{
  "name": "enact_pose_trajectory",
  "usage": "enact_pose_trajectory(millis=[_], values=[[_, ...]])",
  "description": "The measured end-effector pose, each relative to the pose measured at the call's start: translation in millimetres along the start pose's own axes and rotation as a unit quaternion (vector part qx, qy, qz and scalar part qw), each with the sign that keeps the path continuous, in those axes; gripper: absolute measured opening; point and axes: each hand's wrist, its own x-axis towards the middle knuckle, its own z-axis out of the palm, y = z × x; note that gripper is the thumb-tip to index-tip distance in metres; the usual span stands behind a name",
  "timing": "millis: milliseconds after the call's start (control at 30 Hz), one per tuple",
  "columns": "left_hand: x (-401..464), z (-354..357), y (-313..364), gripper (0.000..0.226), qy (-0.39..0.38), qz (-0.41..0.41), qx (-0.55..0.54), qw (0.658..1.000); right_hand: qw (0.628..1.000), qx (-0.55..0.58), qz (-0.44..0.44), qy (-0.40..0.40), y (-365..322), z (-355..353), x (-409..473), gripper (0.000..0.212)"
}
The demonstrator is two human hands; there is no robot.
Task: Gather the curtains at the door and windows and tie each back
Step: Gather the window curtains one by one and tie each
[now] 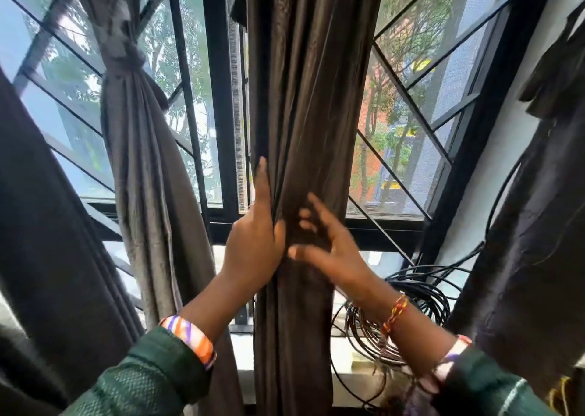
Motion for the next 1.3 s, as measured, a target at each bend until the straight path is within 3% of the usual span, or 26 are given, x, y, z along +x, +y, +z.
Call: enact_pose_trajectory(millis=[100,200,333,400,467,533,600,700,767,833,933,1033,1133,1267,1300], values=[[-6,2,16,0.096,0.0,-0.023,-0.041,0.999,0.996,0.064,-0.05,0.034,-39,-15,9,0.1],[-5,17,19,0.079,-0.005,0.002,0.008,1.0,0.992,-0.034,-0.108,0.062,-69,-14,17,0.1],[-7,34,23,0.036,-0.065,0.086,0.055,0.993,0.962,-0.16,-0.142,0.172,-87,-14,21,0.058],[-5,29,24,0.04,-0.108,0.09,-0.006,0.99,0.94,-0.235,-0.164,0.185,-87,-19,22,0.031],[3,15,18,0.052,-0.156,0.124,-0.107,0.974,0.928,-0.273,-0.174,0.182,-86,-27,23,0.019],[22,-5,18,0.053,-0.131,0.12,-0.218,0.959,0.929,-0.28,-0.177,0.164,-86,-36,22,0.022],[53,-23,30,0.046,-0.033,0.067,-0.3,0.951,0.933,-0.284,-0.175,0.136,-86,-40,22,0.027],[111,-51,69,0.049,0.043,-0.002,-0.343,0.938,0.929,-0.303,-0.181,0.111,-85,-38,26,0.033],[143,-67,97,0.07,0.051,-0.008,-0.303,0.951,0.92,-0.332,-0.182,0.098,-86,-34,28,0.031],[165,-75,120,0.074,0.056,0.0,-0.189,0.98,0.916,-0.356,-0.17,0.079,-87,-31,30,0.023],[177,-74,134,0.044,0.057,-0.006,-0.013,0.998,0.906,-0.396,-0.152,0.017,-94,-36,34,0.019],[173,-73,135,0.018,0.067,0.014,0.027,0.997,0.938,-0.308,-0.137,-0.076,-120,-54,32,0.055],[169,-76,141,0.008,0.057,0.04,0.049,0.996,0.977,-0.118,-0.165,-0.071,-170,-86,32,0.045],[166,-76,159,0.017,0.019,0.045,0.075,0.996,0.958,-0.165,-0.201,-0.118,-233,-117,41,0.088],[166,-77,164,0.021,0.004,0.047,0.063,0.997,0.951,-0.189,-0.187,-0.155,-247,-121,40,0.088]])
